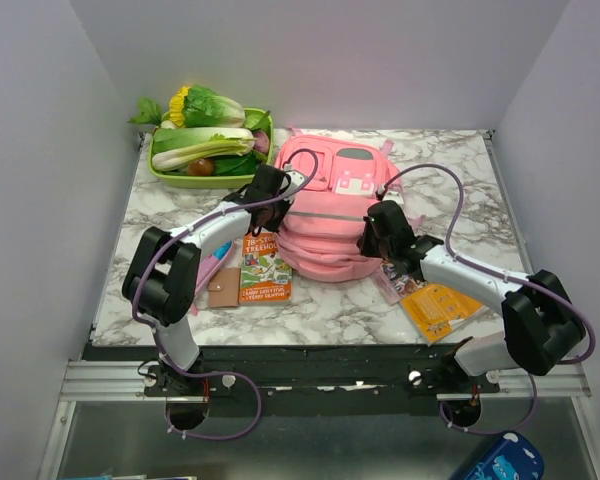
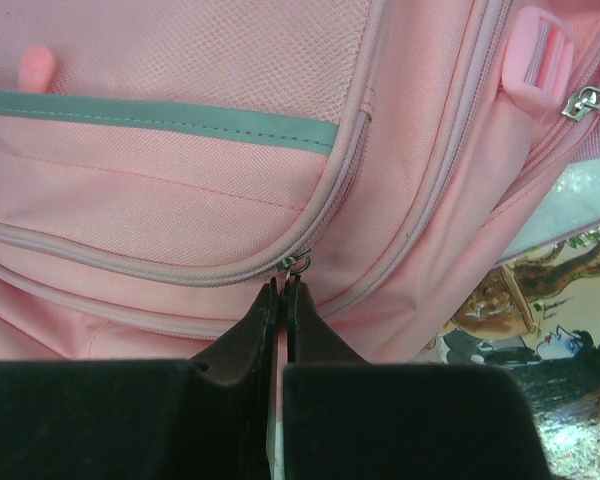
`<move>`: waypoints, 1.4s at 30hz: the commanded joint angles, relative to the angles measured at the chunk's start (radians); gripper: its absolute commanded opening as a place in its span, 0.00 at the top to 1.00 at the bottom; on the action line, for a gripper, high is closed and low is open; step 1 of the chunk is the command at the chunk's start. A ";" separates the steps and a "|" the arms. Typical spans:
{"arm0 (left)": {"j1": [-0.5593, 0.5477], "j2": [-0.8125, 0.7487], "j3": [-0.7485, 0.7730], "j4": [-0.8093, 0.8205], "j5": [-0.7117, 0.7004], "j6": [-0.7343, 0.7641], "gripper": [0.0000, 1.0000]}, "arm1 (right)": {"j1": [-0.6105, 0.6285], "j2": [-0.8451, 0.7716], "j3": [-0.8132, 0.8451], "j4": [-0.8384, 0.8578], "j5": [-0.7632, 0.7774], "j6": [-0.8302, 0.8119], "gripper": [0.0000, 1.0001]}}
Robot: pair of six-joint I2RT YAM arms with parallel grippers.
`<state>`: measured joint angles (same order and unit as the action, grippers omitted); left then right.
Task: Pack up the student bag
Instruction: Unzip the student bag at the center of the board.
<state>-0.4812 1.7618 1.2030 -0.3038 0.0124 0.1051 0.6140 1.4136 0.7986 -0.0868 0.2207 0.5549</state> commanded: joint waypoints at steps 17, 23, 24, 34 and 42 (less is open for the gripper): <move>-0.135 -0.065 -0.042 -0.028 0.261 -0.251 0.79 | 0.115 0.012 0.197 -0.315 -0.104 0.057 0.97; -0.137 -0.081 -0.056 -0.008 0.259 -0.291 0.80 | 0.141 0.007 0.208 -0.295 -0.255 0.060 0.97; -0.137 -0.085 -0.056 -0.006 0.256 -0.292 0.81 | 0.147 0.024 0.218 -0.282 -0.288 0.045 0.97; -0.137 -0.096 -0.022 -0.032 0.258 -0.274 0.80 | 0.138 0.038 0.185 -0.172 -0.438 0.037 0.66; -0.135 -0.134 0.056 -0.152 0.213 -0.190 0.79 | 0.064 -0.059 0.123 -0.174 -0.475 0.086 0.50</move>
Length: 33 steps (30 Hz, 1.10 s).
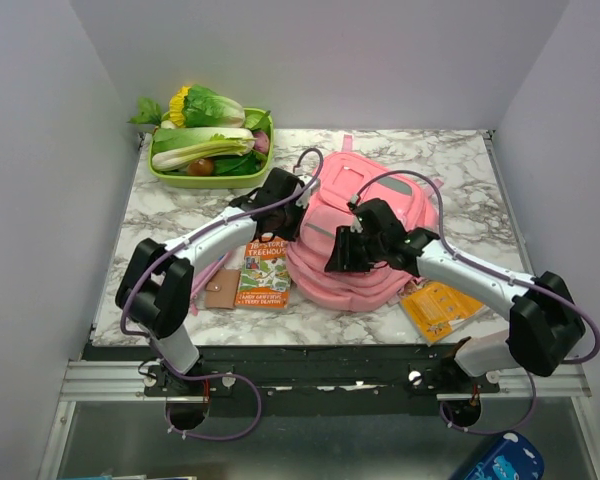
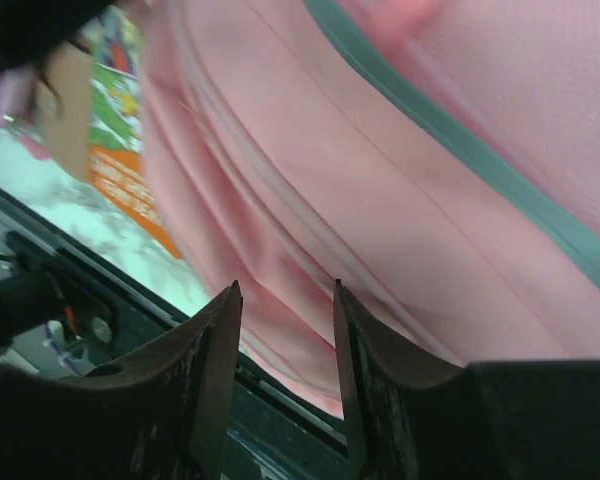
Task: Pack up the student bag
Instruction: Unzip the student bag at the center of the board.
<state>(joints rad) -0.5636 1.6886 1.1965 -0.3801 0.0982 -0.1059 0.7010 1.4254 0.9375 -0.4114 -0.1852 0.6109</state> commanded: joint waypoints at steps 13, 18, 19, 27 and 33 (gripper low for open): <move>-0.055 -0.121 0.288 -0.322 0.121 0.192 0.75 | -0.165 -0.293 -0.121 -0.016 0.030 0.043 0.49; -0.146 -0.155 0.275 -0.326 0.215 0.210 0.72 | -0.314 -0.319 -0.143 -0.041 0.010 0.013 0.40; -0.175 -0.153 0.265 -0.327 0.209 0.216 0.72 | -0.327 -0.316 -0.144 -0.041 0.003 0.012 0.39; -0.337 -0.090 0.192 -0.269 0.199 0.209 0.76 | -0.390 -0.290 -0.178 -0.024 -0.034 0.030 0.38; -0.381 -0.054 0.166 -0.201 0.186 0.175 0.76 | -0.414 -0.296 -0.187 -0.036 -0.033 0.016 0.38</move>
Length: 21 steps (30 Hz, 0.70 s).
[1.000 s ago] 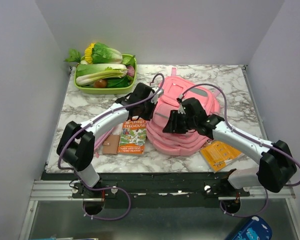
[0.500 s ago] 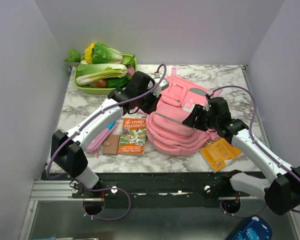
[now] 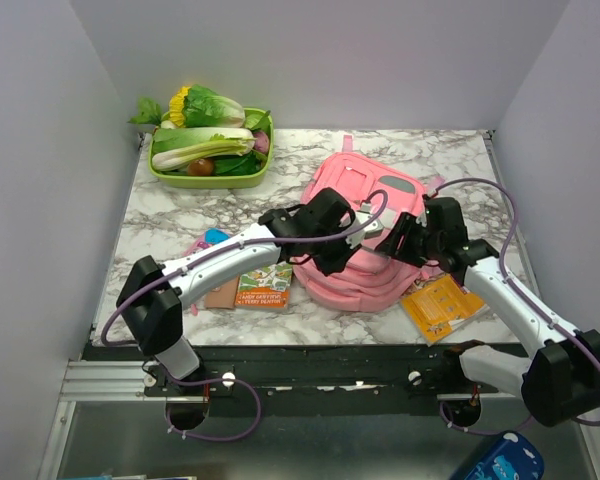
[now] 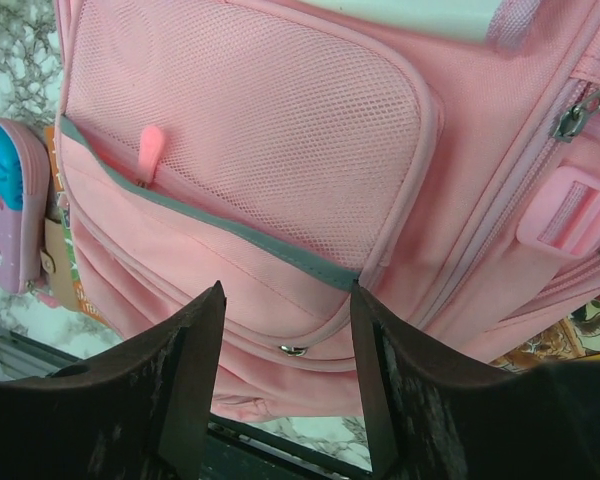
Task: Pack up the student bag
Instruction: Unzip the student bag at the center of the board.
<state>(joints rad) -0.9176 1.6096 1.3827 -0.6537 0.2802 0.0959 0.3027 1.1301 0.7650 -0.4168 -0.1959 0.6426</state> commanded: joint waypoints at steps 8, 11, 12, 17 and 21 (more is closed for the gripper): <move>-0.086 0.093 -0.017 0.134 -0.003 -0.045 0.73 | -0.065 0.011 -0.035 -0.040 -0.023 -0.024 0.38; -0.112 0.118 -0.024 0.141 0.004 -0.055 0.73 | -0.073 0.022 -0.043 -0.033 -0.033 -0.023 0.38; -0.116 0.125 -0.027 0.146 0.001 -0.065 0.73 | -0.074 0.023 -0.050 -0.027 -0.037 -0.023 0.38; -0.116 0.156 -0.028 0.187 -0.026 -0.087 0.73 | -0.074 0.051 -0.058 0.022 -0.074 -0.004 0.39; -0.116 0.174 -0.019 0.207 -0.062 -0.117 0.73 | -0.076 0.063 -0.062 0.049 -0.100 0.006 0.39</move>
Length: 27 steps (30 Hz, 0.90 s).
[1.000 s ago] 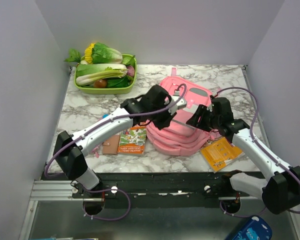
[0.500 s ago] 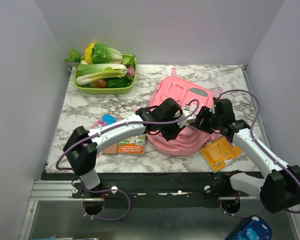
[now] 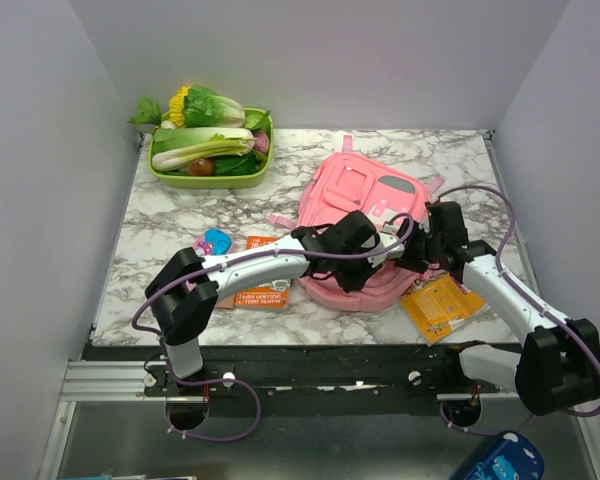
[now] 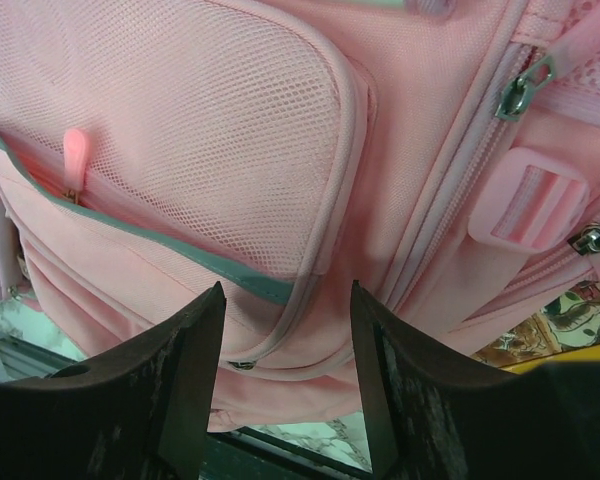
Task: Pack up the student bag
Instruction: Unzip the student bag at the center of the board.
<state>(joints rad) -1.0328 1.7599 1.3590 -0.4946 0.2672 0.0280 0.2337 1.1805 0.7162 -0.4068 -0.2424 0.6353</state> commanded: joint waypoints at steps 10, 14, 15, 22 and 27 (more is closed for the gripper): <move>0.005 0.087 0.049 0.036 -0.109 -0.134 0.71 | -0.005 0.025 -0.061 0.135 -0.115 0.053 0.41; 0.008 0.058 0.038 0.070 -0.146 -0.135 0.68 | -0.007 0.030 -0.073 0.151 -0.130 0.056 0.41; 0.008 0.050 0.035 0.070 -0.164 -0.134 0.67 | -0.005 0.031 -0.075 0.154 -0.133 0.056 0.41; 0.008 0.038 0.023 0.056 -0.203 -0.120 0.60 | -0.005 0.045 -0.083 0.181 -0.146 0.058 0.42; 0.008 0.036 0.015 0.060 -0.214 -0.099 0.52 | -0.005 0.053 -0.084 0.192 -0.152 0.060 0.42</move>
<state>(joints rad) -1.0286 1.8313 1.3861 -0.4530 0.1043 -0.0917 0.2333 1.2205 0.6456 -0.2558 -0.3584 0.6842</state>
